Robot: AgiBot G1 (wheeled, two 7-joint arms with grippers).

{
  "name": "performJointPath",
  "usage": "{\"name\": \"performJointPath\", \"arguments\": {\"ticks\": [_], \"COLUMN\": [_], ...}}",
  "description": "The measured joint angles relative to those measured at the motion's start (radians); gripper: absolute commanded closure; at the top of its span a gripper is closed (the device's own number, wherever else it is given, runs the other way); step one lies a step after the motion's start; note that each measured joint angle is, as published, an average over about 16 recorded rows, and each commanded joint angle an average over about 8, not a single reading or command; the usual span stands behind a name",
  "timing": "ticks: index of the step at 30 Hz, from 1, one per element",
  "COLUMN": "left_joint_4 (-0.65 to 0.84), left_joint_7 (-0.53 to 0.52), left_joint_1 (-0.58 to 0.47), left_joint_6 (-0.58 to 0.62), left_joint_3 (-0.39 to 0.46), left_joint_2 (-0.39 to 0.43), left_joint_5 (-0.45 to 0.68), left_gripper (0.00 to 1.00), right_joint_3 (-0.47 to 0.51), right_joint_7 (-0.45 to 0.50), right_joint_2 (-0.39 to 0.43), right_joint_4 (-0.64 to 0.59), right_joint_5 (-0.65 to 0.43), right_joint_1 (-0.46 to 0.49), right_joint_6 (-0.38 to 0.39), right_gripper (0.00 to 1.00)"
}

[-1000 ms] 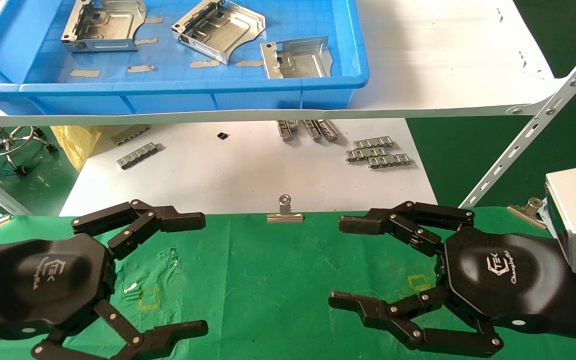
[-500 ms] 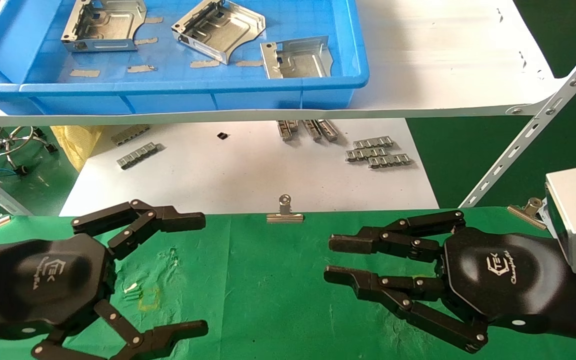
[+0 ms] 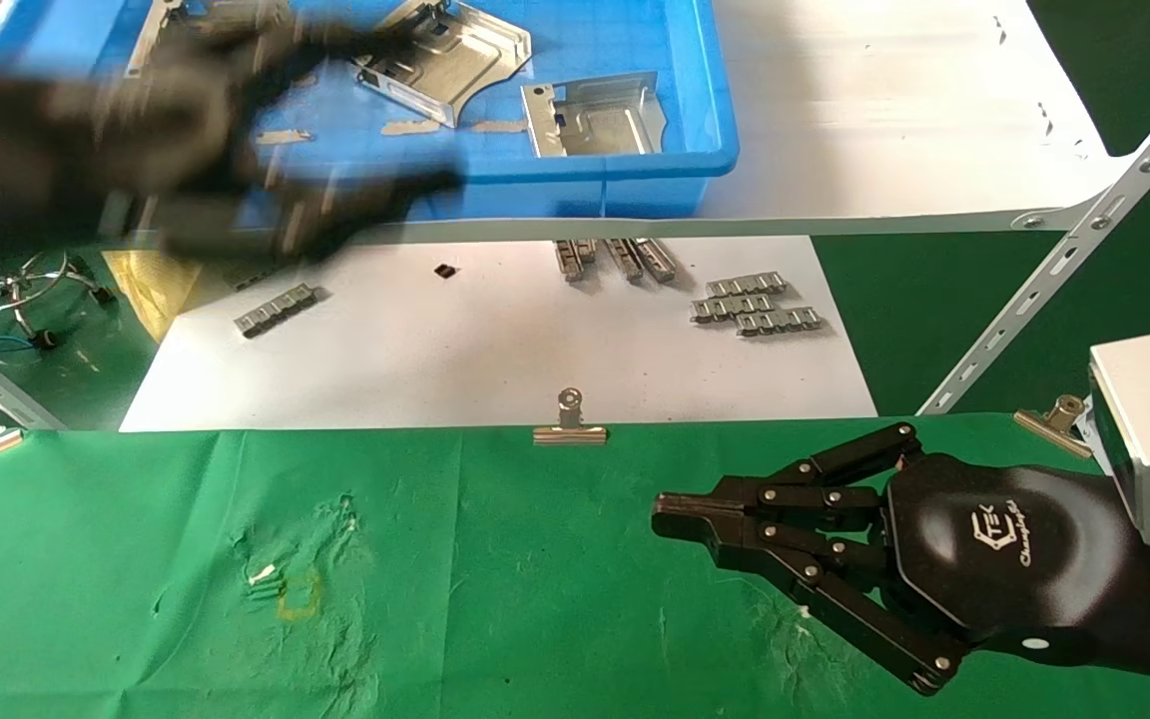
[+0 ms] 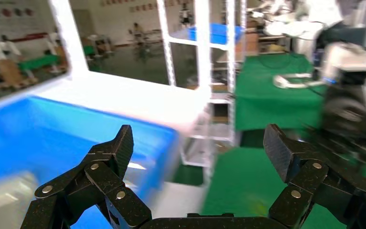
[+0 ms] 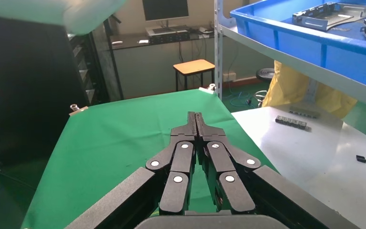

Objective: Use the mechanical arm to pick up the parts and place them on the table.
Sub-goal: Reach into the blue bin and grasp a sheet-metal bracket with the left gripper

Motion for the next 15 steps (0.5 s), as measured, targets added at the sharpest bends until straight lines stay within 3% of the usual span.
{"name": "performJointPath", "arguments": {"ticks": [8, 15], "left_joint_4": [0.407, 0.669], "left_joint_7": [0.03, 0.058], "left_joint_1": [-0.285, -0.416], "left_joint_6": [-0.175, -0.326], "left_joint_3": [0.109, 0.169], "left_joint_2": [0.204, 0.324], "left_joint_5": [0.224, 0.348], "left_gripper": [0.0, 0.03], "right_joint_3": [0.0, 0.0], "right_joint_7": [0.0, 0.0], "right_joint_2": [0.0, 0.0], "right_joint_4": [0.0, 0.0], "right_joint_5": [0.0, 0.0], "right_joint_1": [0.0, 0.0], "right_joint_6": [0.0, 0.0], "right_gripper": [1.0, 1.0]}}
